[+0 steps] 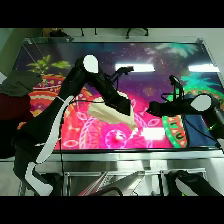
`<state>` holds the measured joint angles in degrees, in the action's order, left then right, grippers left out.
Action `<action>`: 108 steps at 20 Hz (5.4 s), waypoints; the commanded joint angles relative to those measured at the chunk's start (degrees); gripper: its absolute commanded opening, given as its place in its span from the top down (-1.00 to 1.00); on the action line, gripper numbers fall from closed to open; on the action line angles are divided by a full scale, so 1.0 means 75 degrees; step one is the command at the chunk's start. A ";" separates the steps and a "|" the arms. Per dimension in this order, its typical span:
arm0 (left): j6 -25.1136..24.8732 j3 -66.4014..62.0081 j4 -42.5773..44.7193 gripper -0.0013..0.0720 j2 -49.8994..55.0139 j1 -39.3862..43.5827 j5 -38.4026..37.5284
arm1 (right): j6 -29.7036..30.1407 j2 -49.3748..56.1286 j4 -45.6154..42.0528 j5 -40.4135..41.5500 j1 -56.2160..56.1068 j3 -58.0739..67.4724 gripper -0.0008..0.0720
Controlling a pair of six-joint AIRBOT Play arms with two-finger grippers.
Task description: Fold the shirts.
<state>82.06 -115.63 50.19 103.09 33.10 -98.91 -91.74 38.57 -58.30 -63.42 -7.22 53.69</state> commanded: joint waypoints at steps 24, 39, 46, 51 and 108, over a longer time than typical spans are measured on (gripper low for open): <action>-0.3077 0.8734 -0.2838 -0.49 -0.1862 -0.3034 0.5581 | 0.2751 0.3684 0.1358 0.1378 0.0093 0.0207 -0.11; -0.2990 0.7335 -0.2375 0.74 -0.0644 -0.2760 0.5581 | 0.4835 0.4468 0.3934 0.1367 -0.0280 0.0221 -0.31; -0.2873 0.6851 -0.2294 0.94 -0.0766 -0.2704 0.5388 | 0.6341 0.4905 0.6009 0.1227 -0.0396 0.0329 0.93; -0.2876 0.6473 -0.2218 0.94 -0.1512 -0.2833 0.5208 | 0.6356 0.4552 0.6006 0.0997 -0.0379 0.0734 0.93; -0.0562 0.4785 -0.0694 0.94 -0.6822 -0.1982 0.5657 | 0.5015 0.2503 0.3917 -0.1728 -0.0009 0.7291 0.93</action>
<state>79.88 -92.44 44.01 48.62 17.63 -62.11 -51.05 51.81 -28.51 -70.98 -7.27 109.82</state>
